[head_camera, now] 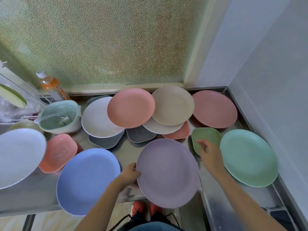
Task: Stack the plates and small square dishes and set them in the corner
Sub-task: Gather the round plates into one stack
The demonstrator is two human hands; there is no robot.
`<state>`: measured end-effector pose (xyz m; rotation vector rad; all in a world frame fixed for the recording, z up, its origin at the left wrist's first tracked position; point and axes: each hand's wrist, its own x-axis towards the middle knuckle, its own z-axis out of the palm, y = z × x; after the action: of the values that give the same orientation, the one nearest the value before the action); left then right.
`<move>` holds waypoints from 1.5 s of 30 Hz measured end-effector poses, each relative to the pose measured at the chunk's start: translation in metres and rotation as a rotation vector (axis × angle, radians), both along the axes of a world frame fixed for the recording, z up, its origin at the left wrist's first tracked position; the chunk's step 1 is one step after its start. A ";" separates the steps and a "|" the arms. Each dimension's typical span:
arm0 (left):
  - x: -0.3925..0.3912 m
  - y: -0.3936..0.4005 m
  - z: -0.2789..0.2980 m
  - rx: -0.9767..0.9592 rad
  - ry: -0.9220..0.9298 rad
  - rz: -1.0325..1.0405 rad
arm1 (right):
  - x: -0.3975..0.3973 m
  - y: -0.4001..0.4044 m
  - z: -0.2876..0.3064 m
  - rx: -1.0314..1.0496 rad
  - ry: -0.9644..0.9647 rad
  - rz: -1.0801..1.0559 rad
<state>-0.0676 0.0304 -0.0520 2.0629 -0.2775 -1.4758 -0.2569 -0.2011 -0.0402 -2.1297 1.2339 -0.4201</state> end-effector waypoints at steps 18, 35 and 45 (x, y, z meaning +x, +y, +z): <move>-0.013 -0.003 0.000 -0.040 0.158 0.111 | 0.056 -0.135 -0.033 -0.149 0.394 0.308; -0.019 -0.006 -0.005 -0.019 0.140 0.159 | 0.043 -0.128 -0.006 -0.450 0.229 0.030; -0.034 -0.010 0.013 -0.080 0.183 0.255 | -0.021 0.013 0.000 -0.579 -0.082 0.335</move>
<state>-0.1013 0.0209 -0.0387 1.8100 -0.0004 -1.4578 -0.2781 -0.1885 -0.0400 -2.7086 0.7370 -0.7748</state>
